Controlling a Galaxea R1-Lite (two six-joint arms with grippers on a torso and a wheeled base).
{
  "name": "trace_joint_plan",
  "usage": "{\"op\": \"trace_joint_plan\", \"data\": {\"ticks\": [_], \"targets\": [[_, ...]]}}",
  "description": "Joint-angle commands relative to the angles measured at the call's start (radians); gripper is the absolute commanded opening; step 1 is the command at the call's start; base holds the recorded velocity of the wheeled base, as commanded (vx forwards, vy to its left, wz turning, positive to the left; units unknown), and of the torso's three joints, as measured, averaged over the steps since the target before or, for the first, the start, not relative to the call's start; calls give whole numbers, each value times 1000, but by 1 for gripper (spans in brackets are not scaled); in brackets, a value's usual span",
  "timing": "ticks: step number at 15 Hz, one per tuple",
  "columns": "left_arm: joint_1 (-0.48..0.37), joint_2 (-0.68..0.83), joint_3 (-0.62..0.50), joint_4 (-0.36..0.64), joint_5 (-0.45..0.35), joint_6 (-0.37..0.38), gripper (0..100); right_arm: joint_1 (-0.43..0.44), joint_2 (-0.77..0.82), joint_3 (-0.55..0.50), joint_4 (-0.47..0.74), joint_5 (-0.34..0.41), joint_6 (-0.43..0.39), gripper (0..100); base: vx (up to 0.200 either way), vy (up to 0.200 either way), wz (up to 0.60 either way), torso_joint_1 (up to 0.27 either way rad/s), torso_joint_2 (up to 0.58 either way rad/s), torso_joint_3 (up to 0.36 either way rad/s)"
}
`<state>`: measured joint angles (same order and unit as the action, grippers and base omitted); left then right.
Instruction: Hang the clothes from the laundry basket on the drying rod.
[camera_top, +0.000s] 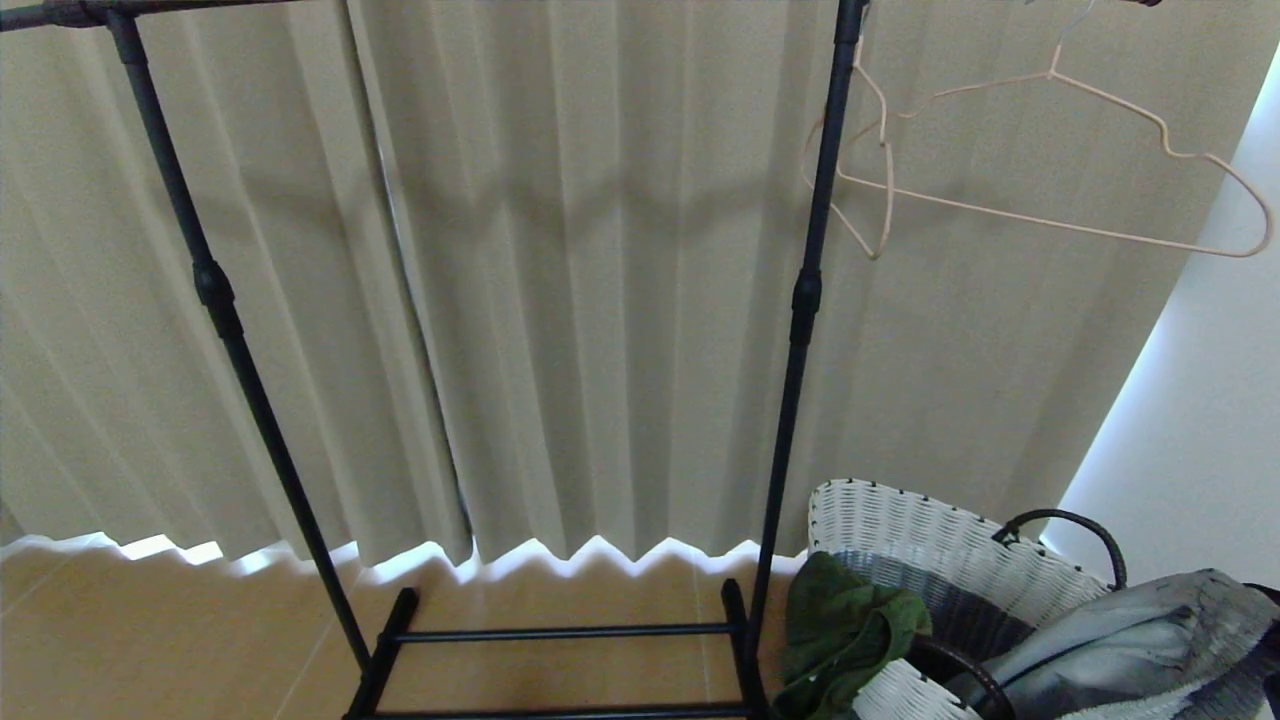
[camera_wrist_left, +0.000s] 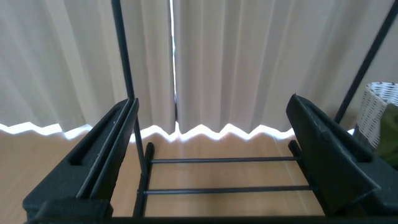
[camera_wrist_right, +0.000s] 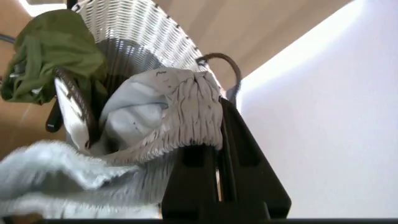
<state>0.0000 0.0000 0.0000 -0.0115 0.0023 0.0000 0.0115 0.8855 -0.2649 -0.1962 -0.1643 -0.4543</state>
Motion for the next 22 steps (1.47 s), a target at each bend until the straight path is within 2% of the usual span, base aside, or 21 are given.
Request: {"op": "trace_joint_plan", "data": {"ticks": [1,3,7,19,22], "targets": [[0,0,0,-1,1,0,100,-4,-71,-4,-3,0,-1,0,-200,0,0,2,2,2],[0,0,0,-1,1,0,100,-4,-83,1,-3,0,-1,0,-200,0,0,2,0,7],[0,0,0,-1,2,-3,100,-4,-85,3,-3,0,-1,0,0,0,0,0,0,0],[0,0,0,-2,5,-2,100,-4,-126,-4,-5,-1,-1,0,0,200,0,4,2,2],[0,0,0,-2,2,5,100,-4,-126,-7,-5,-6,-1,0,0,0,0,0,0,0]]}}
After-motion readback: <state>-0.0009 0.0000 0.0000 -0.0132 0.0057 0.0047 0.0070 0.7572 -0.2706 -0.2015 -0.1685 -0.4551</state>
